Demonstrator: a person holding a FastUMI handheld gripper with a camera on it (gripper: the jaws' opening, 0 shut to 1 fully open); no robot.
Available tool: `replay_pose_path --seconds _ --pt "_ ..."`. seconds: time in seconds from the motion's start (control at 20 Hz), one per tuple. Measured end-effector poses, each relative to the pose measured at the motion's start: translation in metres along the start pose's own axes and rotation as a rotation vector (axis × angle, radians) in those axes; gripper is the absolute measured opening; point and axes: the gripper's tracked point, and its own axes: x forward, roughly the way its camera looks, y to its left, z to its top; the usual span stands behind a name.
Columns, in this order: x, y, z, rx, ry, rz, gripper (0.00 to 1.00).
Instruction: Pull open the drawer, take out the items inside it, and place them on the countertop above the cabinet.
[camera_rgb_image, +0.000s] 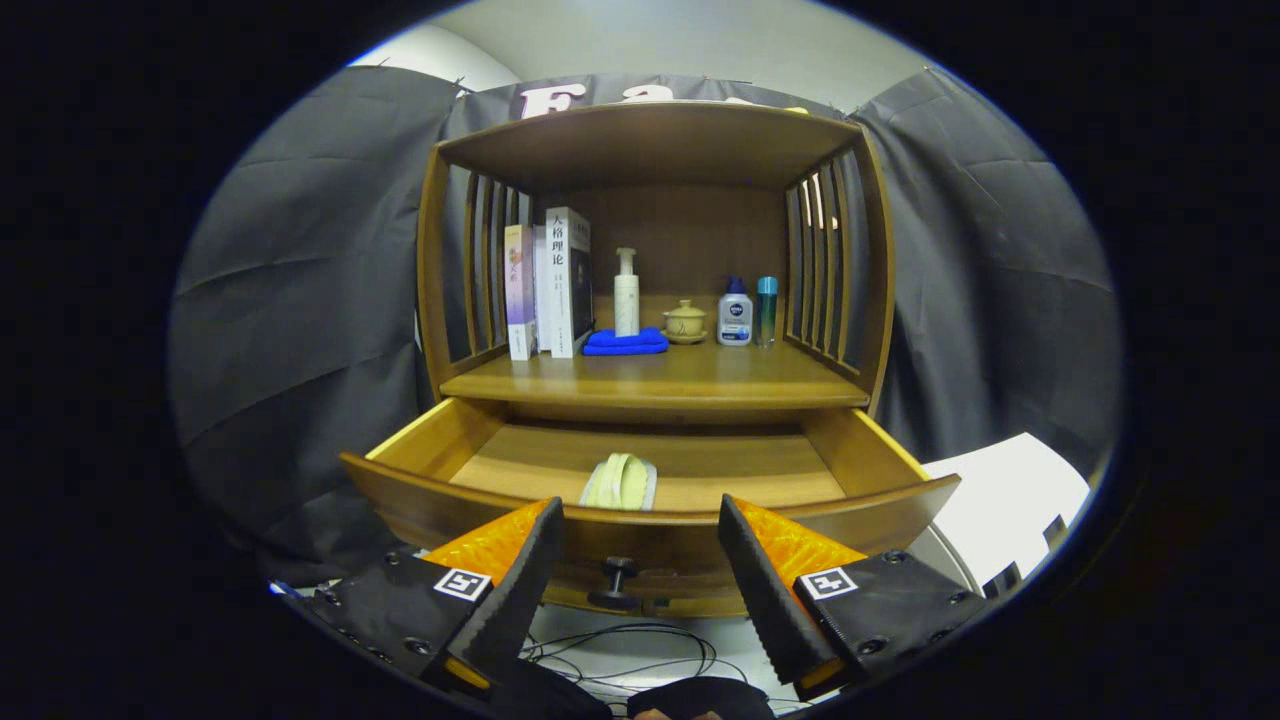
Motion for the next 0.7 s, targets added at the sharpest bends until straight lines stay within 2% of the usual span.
replay_pose_path --seconds 0.25,0.4,0.7 --pt "0.039 0.016 0.019 0.014 0.110 0.078 0.97" --pt "0.069 0.018 0.018 0.076 0.179 0.091 0.97" --pt "0.126 0.013 0.003 0.108 0.353 0.071 0.98"
